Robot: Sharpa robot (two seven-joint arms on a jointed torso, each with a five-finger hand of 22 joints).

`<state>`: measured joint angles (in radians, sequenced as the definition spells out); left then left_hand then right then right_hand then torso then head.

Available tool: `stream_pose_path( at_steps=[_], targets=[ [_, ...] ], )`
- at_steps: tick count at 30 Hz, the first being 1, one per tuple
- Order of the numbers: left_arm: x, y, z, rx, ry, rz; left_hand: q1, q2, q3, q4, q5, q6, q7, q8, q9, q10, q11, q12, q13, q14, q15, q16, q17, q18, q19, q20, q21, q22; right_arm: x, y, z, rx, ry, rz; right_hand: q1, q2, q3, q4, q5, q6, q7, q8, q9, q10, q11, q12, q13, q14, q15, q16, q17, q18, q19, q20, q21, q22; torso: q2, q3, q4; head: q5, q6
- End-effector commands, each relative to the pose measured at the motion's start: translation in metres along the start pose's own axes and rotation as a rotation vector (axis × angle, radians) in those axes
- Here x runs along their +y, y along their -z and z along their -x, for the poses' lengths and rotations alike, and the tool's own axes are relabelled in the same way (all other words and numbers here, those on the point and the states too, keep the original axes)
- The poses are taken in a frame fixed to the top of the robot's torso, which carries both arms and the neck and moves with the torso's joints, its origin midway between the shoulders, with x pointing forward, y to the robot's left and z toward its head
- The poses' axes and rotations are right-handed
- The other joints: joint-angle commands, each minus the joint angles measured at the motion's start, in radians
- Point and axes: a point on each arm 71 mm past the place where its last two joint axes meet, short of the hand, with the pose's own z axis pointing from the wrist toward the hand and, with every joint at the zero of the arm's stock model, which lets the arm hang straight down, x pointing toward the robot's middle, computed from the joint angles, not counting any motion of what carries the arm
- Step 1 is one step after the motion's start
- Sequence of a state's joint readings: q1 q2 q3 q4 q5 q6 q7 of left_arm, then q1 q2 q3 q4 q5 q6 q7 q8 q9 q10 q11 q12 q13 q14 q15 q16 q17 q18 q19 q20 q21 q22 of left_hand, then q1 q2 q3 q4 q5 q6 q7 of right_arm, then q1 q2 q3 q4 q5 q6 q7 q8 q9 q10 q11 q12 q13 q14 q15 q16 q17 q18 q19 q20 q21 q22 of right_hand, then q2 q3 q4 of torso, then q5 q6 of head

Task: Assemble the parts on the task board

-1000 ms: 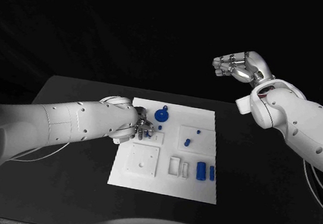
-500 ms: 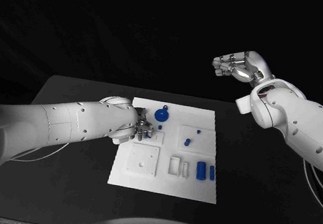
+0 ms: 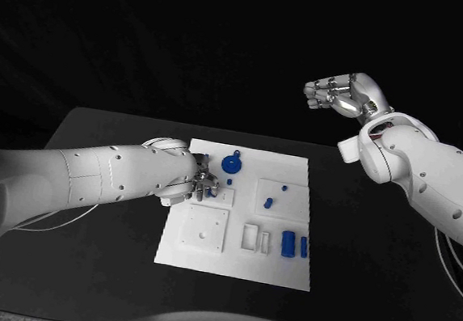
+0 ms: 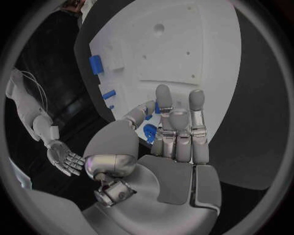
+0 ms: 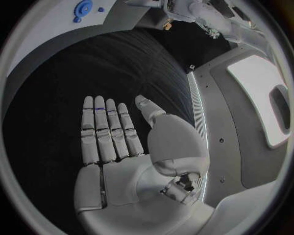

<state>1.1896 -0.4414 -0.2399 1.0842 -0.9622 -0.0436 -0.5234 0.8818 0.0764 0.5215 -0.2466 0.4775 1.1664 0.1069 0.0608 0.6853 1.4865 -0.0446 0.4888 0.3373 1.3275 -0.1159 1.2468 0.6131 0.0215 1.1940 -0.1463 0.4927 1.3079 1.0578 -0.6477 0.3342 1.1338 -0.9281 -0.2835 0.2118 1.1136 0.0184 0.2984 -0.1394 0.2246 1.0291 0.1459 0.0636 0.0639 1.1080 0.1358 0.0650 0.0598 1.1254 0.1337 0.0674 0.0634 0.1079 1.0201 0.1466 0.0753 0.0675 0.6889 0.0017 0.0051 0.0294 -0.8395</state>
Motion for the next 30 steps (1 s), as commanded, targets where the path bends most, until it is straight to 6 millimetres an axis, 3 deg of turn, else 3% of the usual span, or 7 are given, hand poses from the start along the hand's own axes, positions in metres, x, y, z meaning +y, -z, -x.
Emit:
stream_pose_path(
  at_steps=[1,30],
  targets=[
    [-0.0008,0.0,-0.0003,-0.001,-0.011,0.001,0.008,0.006,0.042,-0.038,0.003,0.159,-0.124,0.005,-0.001,0.029,-0.028,0.004,-0.001,0.007,-0.012,0.002,-0.001,-0.013,0.002,0.0,0.006,0.019,0.0003,0.0,-0.0016,0.017,-0.005,0.004,-0.001,-0.005,0.004,0.001,0.0,-0.001,0.001,-0.002,-0.002,-0.008,0.0,-0.006,-0.002,-0.008,0.001,-0.006,-0.002,0.006,-0.008,-0.002,-0.003,-0.002,0.0,0.0002,0.0002,0.0,0.001],
    [-0.006,-0.0011,-0.0047,0.007,-0.045,-0.006,0.014,0.008,0.018,-0.035,-0.029,0.175,-0.13,0.006,-0.006,0.029,-0.031,0.032,0.011,0.02,-0.015,0.027,0.034,-0.014,0.011,-0.002,0.006,0.019,0.0,0.0006,-0.0026,0.019,-0.006,0.005,0.004,-0.001,0.017,-0.005,-0.001,0.0,0.001,-0.002,-0.001,-0.008,0.0,-0.006,-0.002,-0.009,0.001,-0.005,-0.002,0.007,-0.008,-0.002,-0.003,-0.001,0.0,0.0008,-0.0002,0.0,-0.002]
  ],
)
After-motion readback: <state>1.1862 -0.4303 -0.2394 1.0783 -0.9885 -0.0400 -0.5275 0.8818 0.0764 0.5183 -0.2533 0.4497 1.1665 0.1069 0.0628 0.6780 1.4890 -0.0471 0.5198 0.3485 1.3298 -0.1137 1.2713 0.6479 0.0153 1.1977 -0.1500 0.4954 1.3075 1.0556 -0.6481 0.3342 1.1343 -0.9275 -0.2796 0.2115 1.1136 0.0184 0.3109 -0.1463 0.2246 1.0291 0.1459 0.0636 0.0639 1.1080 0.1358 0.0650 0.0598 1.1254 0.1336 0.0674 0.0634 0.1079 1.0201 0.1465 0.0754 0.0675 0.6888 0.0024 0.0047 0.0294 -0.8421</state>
